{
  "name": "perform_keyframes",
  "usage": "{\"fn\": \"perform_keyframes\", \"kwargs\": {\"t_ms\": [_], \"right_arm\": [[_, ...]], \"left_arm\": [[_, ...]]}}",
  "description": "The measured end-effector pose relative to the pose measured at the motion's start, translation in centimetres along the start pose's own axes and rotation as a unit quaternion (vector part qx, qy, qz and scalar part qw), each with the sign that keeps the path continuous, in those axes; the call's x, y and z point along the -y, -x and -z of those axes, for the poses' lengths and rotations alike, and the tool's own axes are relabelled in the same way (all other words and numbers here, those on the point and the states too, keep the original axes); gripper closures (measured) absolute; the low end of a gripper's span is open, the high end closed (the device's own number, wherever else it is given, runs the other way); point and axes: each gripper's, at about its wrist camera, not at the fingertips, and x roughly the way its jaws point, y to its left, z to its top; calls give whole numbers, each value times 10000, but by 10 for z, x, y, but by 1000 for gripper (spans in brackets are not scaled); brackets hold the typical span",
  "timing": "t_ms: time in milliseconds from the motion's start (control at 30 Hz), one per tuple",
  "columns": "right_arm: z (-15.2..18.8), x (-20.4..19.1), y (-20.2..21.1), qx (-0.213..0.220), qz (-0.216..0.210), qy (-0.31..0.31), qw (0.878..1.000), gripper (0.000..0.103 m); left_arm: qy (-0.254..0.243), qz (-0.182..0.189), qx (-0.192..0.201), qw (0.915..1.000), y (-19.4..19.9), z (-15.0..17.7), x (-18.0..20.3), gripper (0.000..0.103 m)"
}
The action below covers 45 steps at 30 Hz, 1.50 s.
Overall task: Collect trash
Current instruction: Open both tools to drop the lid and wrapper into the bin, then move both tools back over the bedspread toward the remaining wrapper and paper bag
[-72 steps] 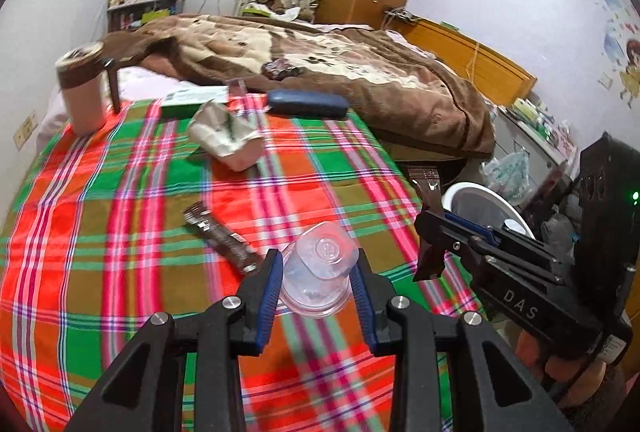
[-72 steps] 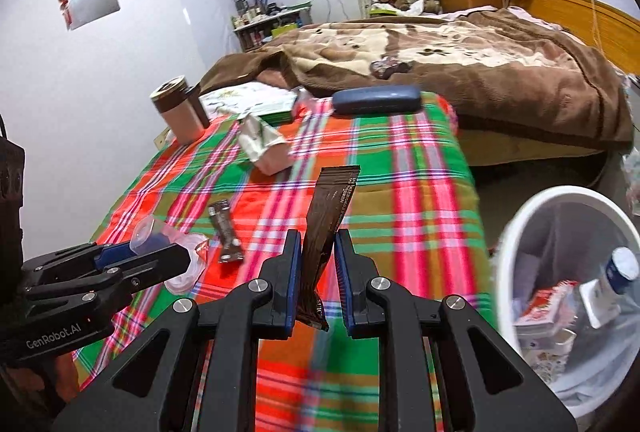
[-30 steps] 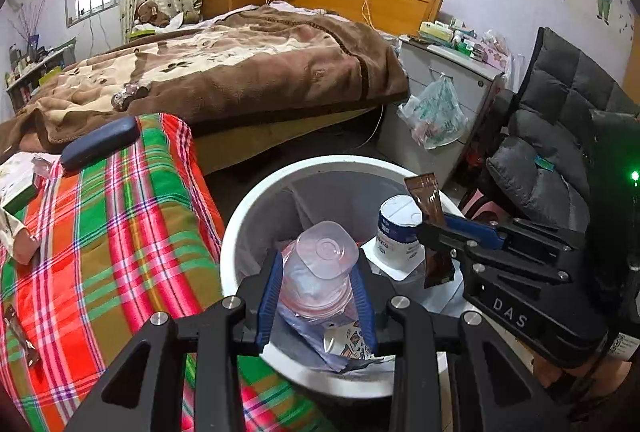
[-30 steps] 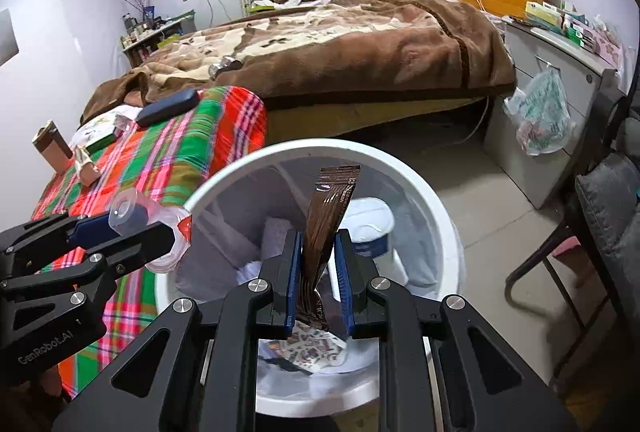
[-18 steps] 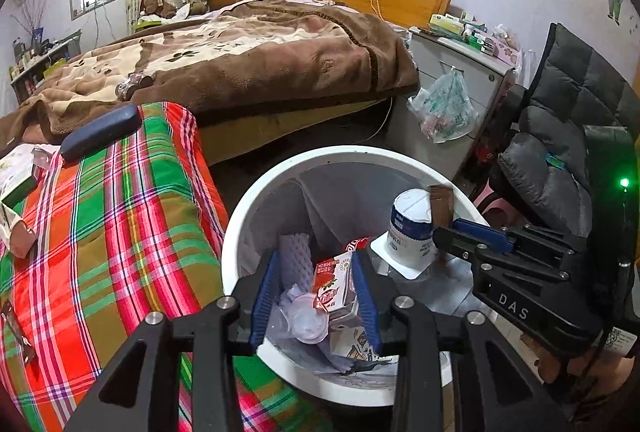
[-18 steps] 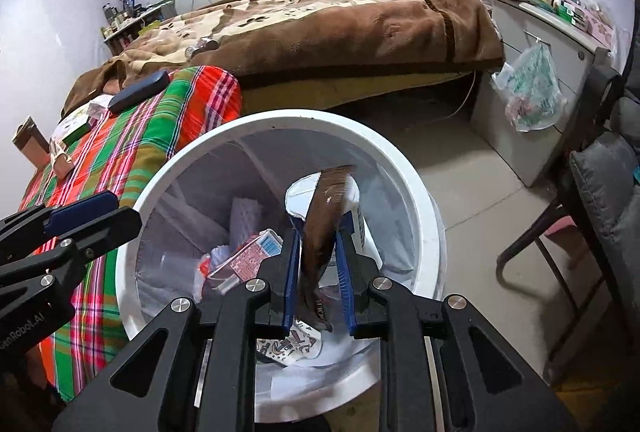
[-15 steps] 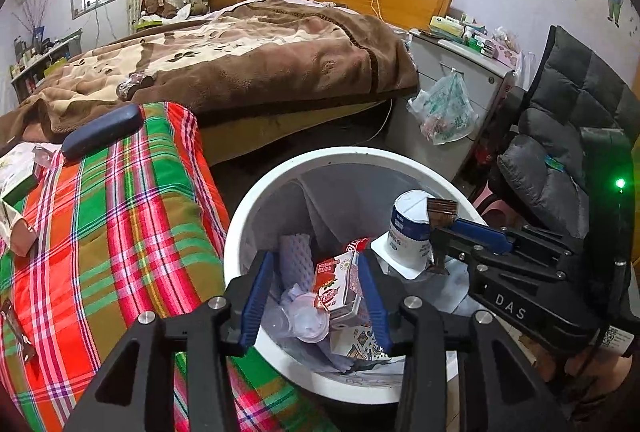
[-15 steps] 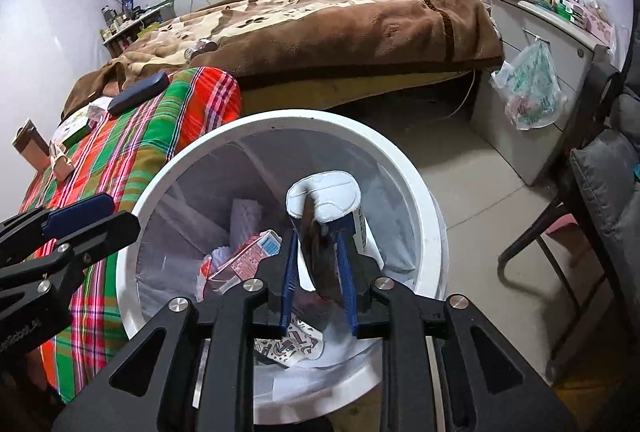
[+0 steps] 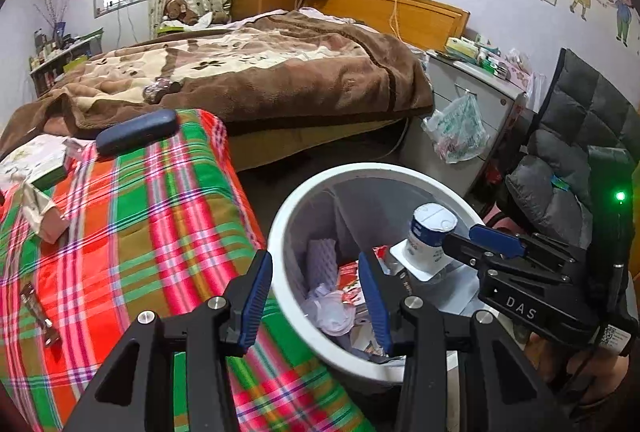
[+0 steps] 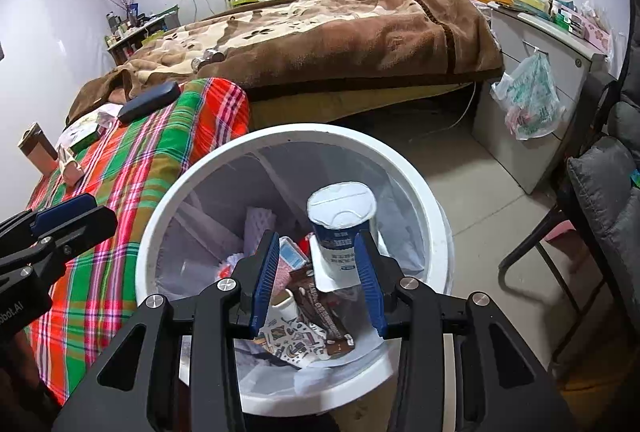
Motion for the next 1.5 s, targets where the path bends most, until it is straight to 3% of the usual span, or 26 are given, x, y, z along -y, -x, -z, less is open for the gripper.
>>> {"fn": "perform_keyframes", "kwargs": {"t_ms": [300,633,933,1067,1233,1500], "right_arm": [[0,-23,9,216,-128,189,9995,62],[-2,-70,1,235,-524,566,9967,62],[-4,-118,-8,207,-900,968,9910,62],[-3,-136,-12,167,-1033,1133,9880,55],[-6,-158,-19,100,-1181,1351,9837,55],[-19,-194,-38,-21,-1371,1480,9794,55]], "left_arm": [[211,-295,162,9992,23,8,-28,58],[696,-979,246,9925,50,29,-90,51],[1578,-1604,209,9741,69,55,-177,51],[1854,-1867,103,9647,70,63,-205,51],[2066,-1986,-72,9580,60,69,-232,51],[2276,-1775,-361,9568,29,62,-260,51]]}}
